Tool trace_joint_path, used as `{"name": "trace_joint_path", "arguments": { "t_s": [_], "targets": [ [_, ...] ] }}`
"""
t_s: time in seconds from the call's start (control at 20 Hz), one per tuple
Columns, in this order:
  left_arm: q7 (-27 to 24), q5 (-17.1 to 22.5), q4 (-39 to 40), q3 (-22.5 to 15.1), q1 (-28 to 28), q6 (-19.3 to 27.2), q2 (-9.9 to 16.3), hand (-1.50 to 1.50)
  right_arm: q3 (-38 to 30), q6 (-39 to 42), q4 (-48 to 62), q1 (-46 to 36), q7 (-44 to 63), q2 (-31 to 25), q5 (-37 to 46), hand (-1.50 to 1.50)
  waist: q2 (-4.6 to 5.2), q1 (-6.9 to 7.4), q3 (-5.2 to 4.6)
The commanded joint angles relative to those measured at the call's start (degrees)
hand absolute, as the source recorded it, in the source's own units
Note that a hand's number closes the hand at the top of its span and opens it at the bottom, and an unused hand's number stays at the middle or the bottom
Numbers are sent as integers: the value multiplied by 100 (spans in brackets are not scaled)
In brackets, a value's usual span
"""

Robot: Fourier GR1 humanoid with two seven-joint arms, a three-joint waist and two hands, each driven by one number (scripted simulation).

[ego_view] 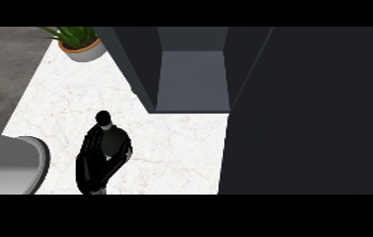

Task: Pick up the wine, place it into the cabinet and close the cabinet

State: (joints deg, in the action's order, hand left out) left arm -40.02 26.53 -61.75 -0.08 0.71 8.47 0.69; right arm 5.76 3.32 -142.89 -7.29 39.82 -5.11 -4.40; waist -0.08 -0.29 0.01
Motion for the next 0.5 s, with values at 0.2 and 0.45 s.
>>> {"name": "trace_joint_path", "arguments": {
  "t_s": [0.2, 0.45],
  "targets": [
    [-249, -372, 422, -230, 20, -418, 102, 150, -160, 53, -699, 127, 325, -75, -430, -150, 1, 12, -2],
    [-672, -1069, 671, -374, -258, 107, 274, 150, -62, -102, -768, 74, 432, 21, -304, -150, 0, -7, -5]
  ]
}}
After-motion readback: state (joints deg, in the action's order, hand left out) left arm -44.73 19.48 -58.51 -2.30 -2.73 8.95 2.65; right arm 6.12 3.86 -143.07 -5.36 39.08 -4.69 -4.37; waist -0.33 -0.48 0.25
